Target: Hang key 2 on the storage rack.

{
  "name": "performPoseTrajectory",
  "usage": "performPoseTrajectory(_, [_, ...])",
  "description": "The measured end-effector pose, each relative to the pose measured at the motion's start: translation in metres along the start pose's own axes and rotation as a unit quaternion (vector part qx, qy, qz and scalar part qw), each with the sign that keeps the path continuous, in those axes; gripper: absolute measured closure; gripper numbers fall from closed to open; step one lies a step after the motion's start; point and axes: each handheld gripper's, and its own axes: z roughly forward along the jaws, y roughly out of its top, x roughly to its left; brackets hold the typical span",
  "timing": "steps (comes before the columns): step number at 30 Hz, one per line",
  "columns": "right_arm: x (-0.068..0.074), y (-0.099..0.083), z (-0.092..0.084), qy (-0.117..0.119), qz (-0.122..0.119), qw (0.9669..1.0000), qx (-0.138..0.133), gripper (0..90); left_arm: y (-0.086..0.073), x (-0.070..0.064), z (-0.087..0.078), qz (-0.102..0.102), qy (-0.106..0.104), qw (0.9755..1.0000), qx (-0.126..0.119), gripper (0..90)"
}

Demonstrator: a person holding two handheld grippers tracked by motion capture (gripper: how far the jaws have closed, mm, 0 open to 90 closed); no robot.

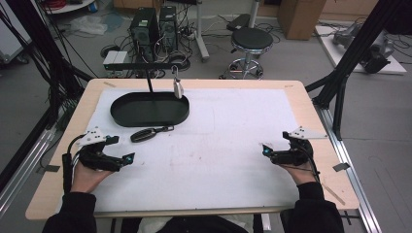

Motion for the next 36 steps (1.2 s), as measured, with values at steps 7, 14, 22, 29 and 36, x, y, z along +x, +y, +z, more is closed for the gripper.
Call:
performPoseTrajectory(7, [0.002, -0.002, -0.002, -0.005, -0.003, 1.0000, -0.002, 0.8, 0.018, 0.001, 0.018, 0.023, -0.009, 0.9996, 0.014, 4.3])
performPoseTrajectory(14, [0.002, -0.007, -0.011, -0.012, -0.009, 0.9999, -0.001, 0.8, 0.031, 0.008, 0.035, 0.031, -0.007, 0.9983, 0.050, 4.3])
performPoseTrajectory(22, [-0.001, -0.017, -0.012, -0.005, -0.007, 0.9999, -0.008, 0.8, 0.041, 0.020, 0.054, 0.035, -0.004, 0.9947, 0.097, 7.4])
performPoseTrajectory(29, [0.002, -0.021, -0.003, 0.004, -0.013, 0.9999, 0.004, 0.8, 0.054, 0.021, 0.069, 0.058, -0.005, 0.9893, 0.134, 7.8])
performPoseTrajectory(36, [0.004, -0.018, 0.000, 0.007, -0.024, 0.9997, -0.005, 0.8, 0.059, 0.018, 0.084, 0.067, -0.013, 0.9858, 0.153, 9.9])
